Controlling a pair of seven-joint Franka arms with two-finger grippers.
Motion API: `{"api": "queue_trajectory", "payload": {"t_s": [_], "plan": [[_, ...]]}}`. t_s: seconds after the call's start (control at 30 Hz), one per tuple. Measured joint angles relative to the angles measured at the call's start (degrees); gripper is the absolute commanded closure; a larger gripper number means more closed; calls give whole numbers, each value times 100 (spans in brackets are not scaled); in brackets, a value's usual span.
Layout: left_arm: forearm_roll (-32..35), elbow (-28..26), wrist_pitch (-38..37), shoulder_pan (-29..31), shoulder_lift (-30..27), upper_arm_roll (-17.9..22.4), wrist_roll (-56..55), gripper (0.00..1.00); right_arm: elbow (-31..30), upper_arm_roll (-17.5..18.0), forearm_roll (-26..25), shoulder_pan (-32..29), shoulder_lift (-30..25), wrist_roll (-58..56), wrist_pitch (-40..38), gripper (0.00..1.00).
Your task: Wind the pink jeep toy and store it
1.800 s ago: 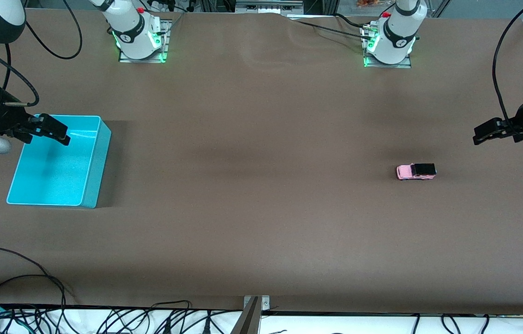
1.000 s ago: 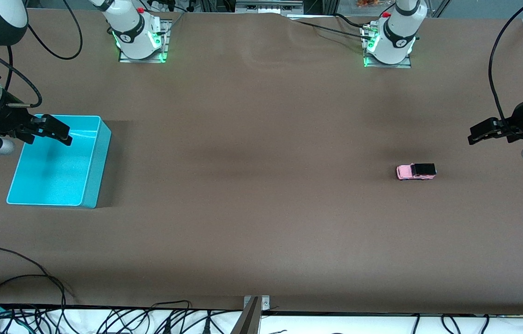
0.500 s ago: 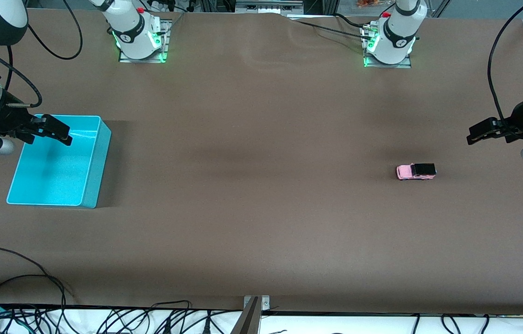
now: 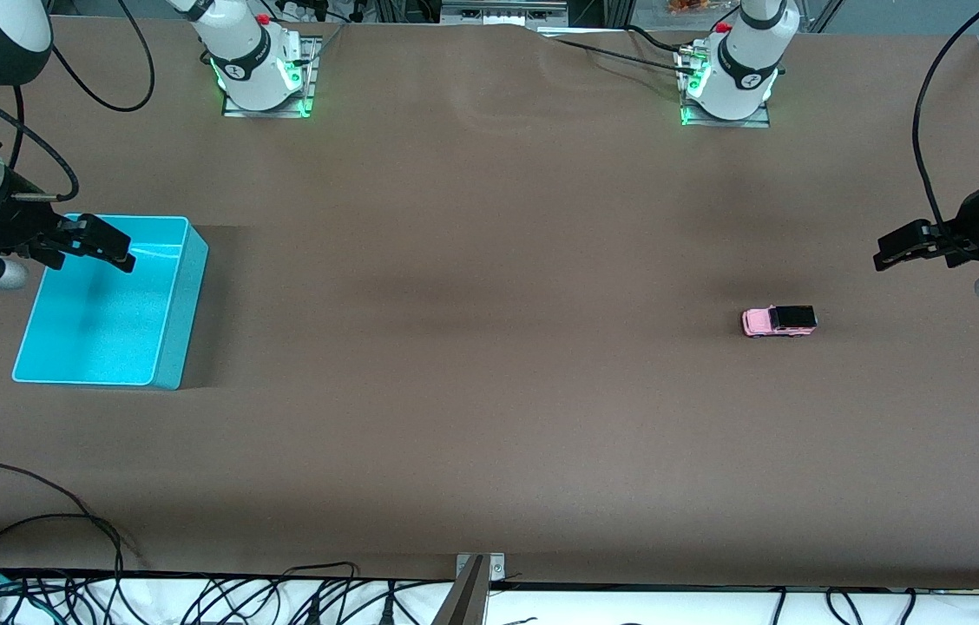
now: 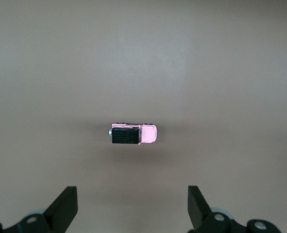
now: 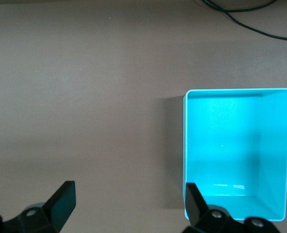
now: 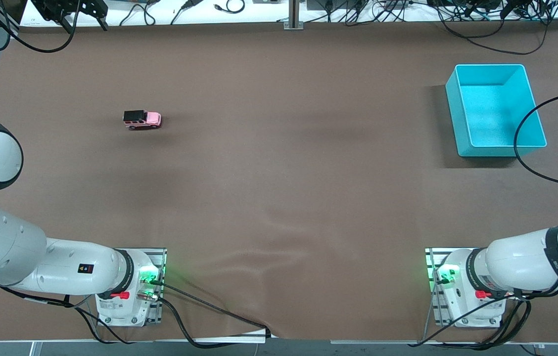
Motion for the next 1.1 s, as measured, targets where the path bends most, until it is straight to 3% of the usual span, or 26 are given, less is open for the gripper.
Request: {"api": "queue_trajectory", "payload": {"t_s": [1.1], "plan": [[0, -40, 0, 0, 16, 0, 1, 0, 4, 0, 0, 3, -1, -1, -190, 0]]}}
